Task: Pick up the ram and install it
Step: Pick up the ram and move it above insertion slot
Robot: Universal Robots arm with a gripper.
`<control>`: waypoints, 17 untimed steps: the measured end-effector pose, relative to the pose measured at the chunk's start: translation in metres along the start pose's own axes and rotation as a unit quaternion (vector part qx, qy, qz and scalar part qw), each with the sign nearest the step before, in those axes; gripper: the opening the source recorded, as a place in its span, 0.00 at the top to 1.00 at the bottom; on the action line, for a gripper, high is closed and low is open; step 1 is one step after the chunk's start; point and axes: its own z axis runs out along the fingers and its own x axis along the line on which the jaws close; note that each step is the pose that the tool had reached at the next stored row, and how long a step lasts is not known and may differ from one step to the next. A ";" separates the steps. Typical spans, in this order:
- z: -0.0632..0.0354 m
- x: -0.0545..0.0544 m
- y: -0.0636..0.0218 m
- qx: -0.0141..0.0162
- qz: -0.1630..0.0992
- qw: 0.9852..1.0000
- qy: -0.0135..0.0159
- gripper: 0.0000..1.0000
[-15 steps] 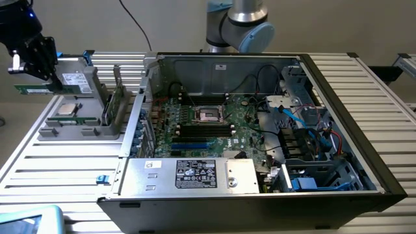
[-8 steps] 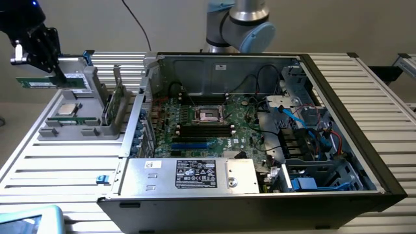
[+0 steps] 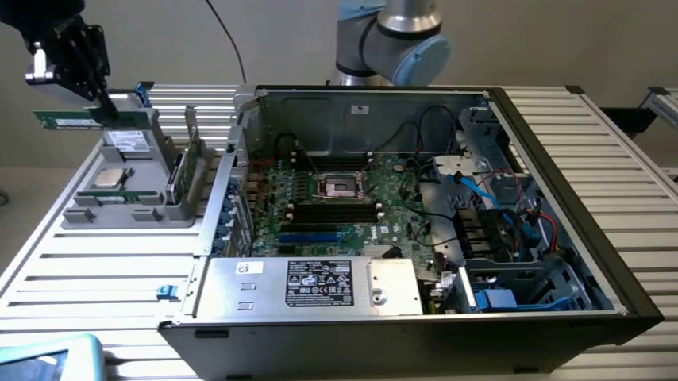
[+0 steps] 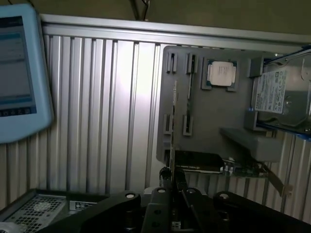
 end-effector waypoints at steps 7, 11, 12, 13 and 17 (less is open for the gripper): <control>-0.0145 0.003 -0.0308 -0.002 0.000 1.000 0.000 0.86; -0.0178 0.004 -0.0488 -0.003 0.000 1.000 0.000 0.86; -0.0180 0.004 -0.0533 -0.003 0.000 1.000 0.000 0.86; -0.0182 0.005 -0.0581 -0.003 0.000 1.000 0.000 0.86; -0.0183 0.006 -0.0760 -0.004 0.000 1.000 0.000 0.86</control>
